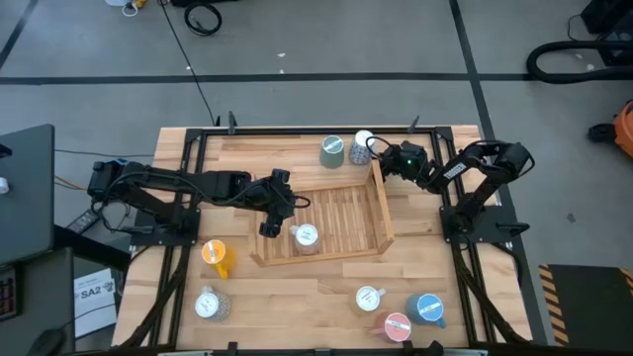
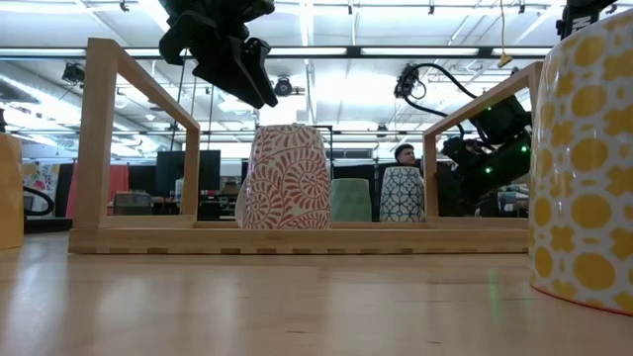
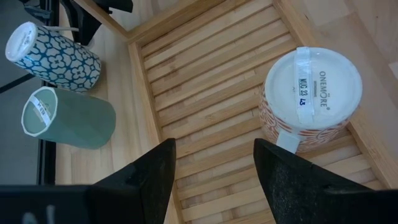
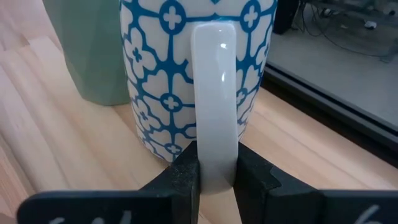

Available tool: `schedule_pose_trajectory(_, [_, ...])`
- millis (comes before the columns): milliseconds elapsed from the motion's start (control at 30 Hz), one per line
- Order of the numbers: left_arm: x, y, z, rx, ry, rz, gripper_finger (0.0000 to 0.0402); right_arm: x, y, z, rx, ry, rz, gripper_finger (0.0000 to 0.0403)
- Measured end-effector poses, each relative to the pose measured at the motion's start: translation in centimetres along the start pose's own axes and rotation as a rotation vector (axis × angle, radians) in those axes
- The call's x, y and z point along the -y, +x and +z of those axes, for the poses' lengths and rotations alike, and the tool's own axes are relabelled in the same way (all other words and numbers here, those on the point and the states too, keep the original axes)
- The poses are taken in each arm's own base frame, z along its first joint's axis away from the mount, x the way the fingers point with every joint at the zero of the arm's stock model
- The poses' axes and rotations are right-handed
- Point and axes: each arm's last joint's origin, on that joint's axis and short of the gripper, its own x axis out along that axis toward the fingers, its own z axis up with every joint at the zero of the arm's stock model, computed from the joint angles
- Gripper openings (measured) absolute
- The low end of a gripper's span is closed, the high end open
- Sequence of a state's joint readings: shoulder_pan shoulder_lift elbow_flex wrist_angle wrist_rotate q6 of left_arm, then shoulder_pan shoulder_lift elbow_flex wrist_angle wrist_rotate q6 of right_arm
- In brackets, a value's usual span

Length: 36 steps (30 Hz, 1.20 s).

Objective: Place coffee mugs
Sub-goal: Put the blue patterned mug on the shelf

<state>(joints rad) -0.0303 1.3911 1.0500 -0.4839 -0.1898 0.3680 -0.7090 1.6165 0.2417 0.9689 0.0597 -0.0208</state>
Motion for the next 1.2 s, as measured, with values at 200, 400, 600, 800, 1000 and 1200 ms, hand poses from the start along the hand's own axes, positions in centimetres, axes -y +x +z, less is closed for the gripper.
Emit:
schedule_pose_trajectory(200, [0.0,0.0,0.0,0.000,0.000,0.000,0.0222,0.0,0.0,0.3,0.031,0.002,0.000,0.0076])
schedule_pose_trajectory(400, [0.0,0.0,0.0,0.000,0.000,0.000,0.0222,0.1,-0.6,1.6,0.096,-0.023,-0.010,0.0076])
schedule_pose_trajectory(600, [0.0,0.0,0.0,0.000,-0.016,0.000,0.0222,0.3,-1.7,3.1,0.149,-0.053,-0.055,0.0076])
schedule_pose_trajectory(800, [0.0,0.0,0.0,0.000,-0.024,0.000,0.0222,0.5,-3.2,4.1,0.146,-0.090,-0.094,0.0076])
schedule_pose_trajectory(1000, [0.0,0.0,0.0,0.000,-0.025,0.000,0.0222,0.8,-4.8,5.3,0.185,-0.111,-0.158,0.0076])
schedule_pose_trajectory(1200, [0.0,0.0,0.0,0.000,-0.025,0.000,0.0222,1.0,-6.6,7.0,0.296,-0.111,-0.198,0.0076])
